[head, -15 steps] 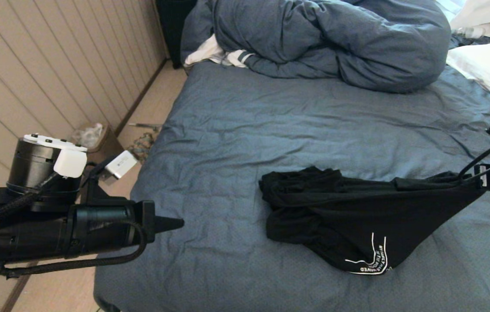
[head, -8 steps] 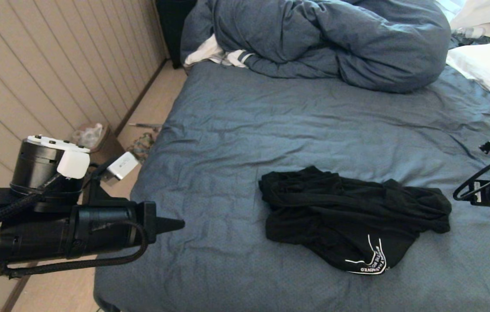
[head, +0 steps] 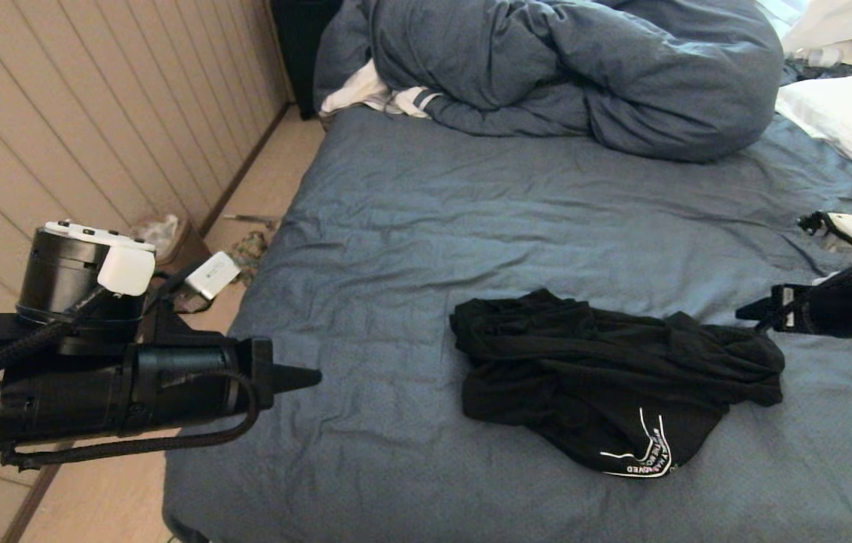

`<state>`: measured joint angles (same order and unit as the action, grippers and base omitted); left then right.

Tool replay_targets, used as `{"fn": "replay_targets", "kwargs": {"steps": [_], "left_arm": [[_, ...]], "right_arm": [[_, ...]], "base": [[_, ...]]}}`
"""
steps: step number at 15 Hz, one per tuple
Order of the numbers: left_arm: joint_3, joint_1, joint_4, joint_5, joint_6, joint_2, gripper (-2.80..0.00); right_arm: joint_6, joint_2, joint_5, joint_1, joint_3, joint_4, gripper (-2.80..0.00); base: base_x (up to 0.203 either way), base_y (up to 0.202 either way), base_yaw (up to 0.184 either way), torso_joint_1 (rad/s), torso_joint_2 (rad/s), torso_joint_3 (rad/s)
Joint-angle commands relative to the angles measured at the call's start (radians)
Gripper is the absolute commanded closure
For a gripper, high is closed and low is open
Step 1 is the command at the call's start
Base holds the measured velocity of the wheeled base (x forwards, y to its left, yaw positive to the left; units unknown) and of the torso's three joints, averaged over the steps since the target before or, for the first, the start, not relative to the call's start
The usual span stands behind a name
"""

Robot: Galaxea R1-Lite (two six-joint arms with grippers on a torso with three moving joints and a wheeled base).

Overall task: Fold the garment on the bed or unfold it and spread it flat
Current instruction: Unford the black T-shirt

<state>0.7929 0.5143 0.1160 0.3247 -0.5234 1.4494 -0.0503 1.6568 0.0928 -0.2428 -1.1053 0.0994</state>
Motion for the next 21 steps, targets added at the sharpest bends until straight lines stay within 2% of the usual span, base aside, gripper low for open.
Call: {"fn": "replay_targets", "kwargs": {"steps": [1,5,8,12,13,16,21], "left_arm": [[0.02,0.0,-0.001,0.002,-0.003,0.013,0.0],[0.101,0.0,-0.062,-0.004,0.0,0.088,0.0],[0.17,0.0,-0.086,-0.072,0.006,0.17,0.0],[0.172,0.0,-0.081,-0.082,-0.001,0.189,0.0],[0.161,-0.005,-0.081,-0.082,-0.001,0.185,0.0],[0.111,-0.014,-0.076,-0.082,0.005,0.174,0.0],[0.083,-0.016,-0.076,-0.081,0.003,0.131,0.0]], "right_arm": [[0.021,-0.009,0.001,0.076,-0.005,0.001,0.0],[0.061,0.056,0.001,0.209,-0.011,-0.003,0.0],[0.106,0.111,0.001,0.31,-0.028,-0.007,0.0],[0.115,0.191,-0.003,0.505,-0.078,-0.003,0.0],[0.12,0.202,-0.012,0.558,-0.093,-0.003,-2.8],[0.12,0.257,-0.068,0.673,-0.188,0.006,-2.8],[0.118,0.374,-0.131,0.735,-0.315,0.092,-2.8]], "base": [[0.0,0.0,0.0,0.0,0.0,0.0],[0.0,0.0,0.0,0.0,0.0,0.0],[0.0,0.0,0.0,0.0,0.0,0.0],[0.0,0.0,0.0,0.0,0.0,0.0],[0.0,0.0,0.0,0.0,0.0,0.0],[0.0,0.0,0.0,0.0,0.0,0.0],[0.0,0.0,0.0,0.0,0.0,0.0]]}}
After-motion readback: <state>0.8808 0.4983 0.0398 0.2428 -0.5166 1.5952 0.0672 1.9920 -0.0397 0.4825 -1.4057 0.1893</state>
